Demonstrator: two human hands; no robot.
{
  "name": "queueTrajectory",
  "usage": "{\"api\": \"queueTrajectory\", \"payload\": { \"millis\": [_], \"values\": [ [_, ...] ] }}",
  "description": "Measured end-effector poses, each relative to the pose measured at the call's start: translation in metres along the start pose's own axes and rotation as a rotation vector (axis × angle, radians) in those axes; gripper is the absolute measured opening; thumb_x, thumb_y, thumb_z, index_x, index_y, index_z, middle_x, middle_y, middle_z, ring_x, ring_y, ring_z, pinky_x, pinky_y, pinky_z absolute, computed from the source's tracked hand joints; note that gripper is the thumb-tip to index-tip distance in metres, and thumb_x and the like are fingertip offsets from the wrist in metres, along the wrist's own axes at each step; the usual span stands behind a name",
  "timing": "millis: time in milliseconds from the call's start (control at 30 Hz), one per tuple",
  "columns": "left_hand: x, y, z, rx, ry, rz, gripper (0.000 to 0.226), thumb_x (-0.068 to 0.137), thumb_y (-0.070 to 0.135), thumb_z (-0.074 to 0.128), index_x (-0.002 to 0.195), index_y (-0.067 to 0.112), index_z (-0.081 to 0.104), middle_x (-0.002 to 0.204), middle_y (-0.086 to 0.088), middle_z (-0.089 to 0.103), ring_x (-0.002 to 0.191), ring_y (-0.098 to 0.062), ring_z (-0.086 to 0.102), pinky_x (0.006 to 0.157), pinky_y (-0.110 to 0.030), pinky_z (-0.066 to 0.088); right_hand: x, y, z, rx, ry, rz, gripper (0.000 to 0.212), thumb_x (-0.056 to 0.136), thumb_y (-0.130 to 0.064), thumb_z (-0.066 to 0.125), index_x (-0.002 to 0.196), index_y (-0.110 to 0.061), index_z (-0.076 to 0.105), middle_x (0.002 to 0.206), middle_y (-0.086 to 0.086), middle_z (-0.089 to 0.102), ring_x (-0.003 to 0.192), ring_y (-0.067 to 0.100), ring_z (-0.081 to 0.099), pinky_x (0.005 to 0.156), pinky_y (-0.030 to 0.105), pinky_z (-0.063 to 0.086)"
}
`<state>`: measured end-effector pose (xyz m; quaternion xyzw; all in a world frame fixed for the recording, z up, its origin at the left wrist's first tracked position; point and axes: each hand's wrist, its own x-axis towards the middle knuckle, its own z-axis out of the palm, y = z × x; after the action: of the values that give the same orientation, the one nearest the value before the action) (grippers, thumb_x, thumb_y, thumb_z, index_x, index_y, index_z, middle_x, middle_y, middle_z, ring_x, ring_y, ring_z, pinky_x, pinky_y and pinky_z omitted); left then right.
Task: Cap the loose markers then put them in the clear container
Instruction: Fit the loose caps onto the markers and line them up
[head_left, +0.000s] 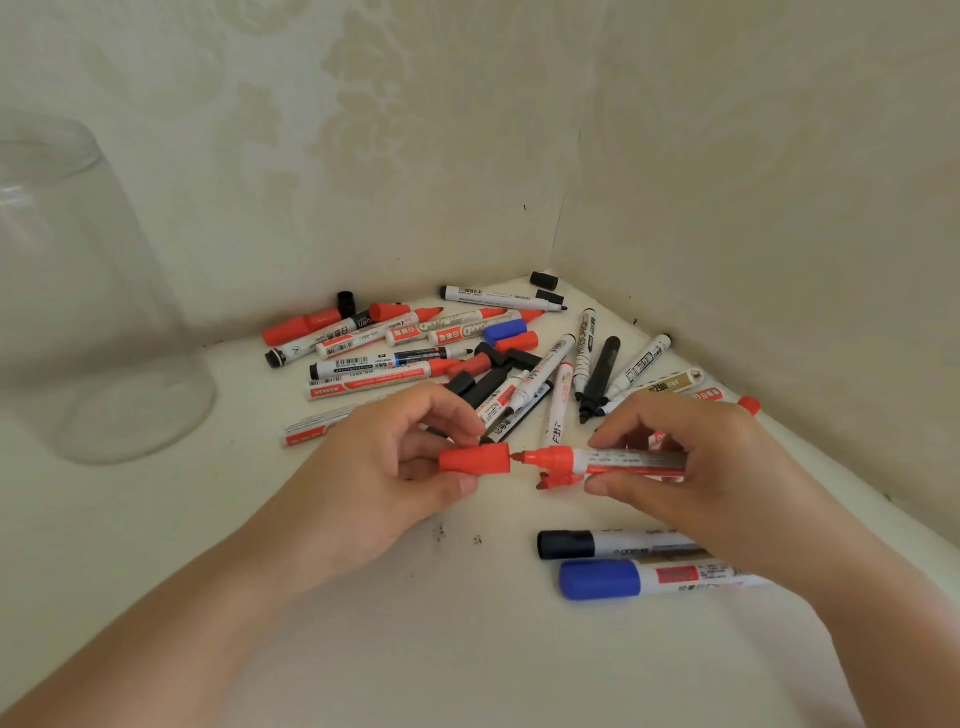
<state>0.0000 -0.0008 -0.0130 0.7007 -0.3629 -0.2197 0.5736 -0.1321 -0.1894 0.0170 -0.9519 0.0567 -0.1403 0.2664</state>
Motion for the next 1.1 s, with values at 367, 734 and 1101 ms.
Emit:
{"api": "queueTrajectory", "payload": {
  "millis": [367,734,1101],
  "values": [
    [-0.004,0.002,0.009,0.554,0.000,0.255,0.013,0.083,0.039,0.060,0.095,0.043,0.060,0.081,0.031,0.058,0.078,0.007,0.054,0.067,-0.005,0.039,0.001,-0.002,0.014,-0.007,-0.005,-0.089,0.018,0.073,-0.039,0.072,0.088,-0.030,0.067,0.077,-0.014,0.064,0.077,0.008,0.055,0.065,0.020,0.045],
    [-0.005,-0.007,0.007,0.694,-0.121,0.365,0.040,0.084,0.052,0.032,0.095,0.026,0.061,0.075,0.021,0.057,0.076,0.020,0.046,0.071,0.002,0.033,0.000,-0.008,0.019,-0.067,0.001,-0.066,0.030,0.076,-0.057,0.054,0.095,-0.036,0.063,0.079,-0.013,0.070,0.072,0.009,0.063,0.061,0.039,0.053],
    [-0.004,-0.009,0.004,0.705,-0.064,0.416,0.031,0.087,0.046,0.038,0.096,0.024,0.059,0.074,0.025,0.047,0.069,0.004,0.047,0.062,-0.010,0.037,-0.001,-0.014,0.025,0.054,0.016,0.030,0.020,0.075,-0.049,0.059,0.086,-0.034,0.069,0.069,-0.007,0.067,0.066,0.012,0.059,0.062,0.038,0.049]
  ]
}}
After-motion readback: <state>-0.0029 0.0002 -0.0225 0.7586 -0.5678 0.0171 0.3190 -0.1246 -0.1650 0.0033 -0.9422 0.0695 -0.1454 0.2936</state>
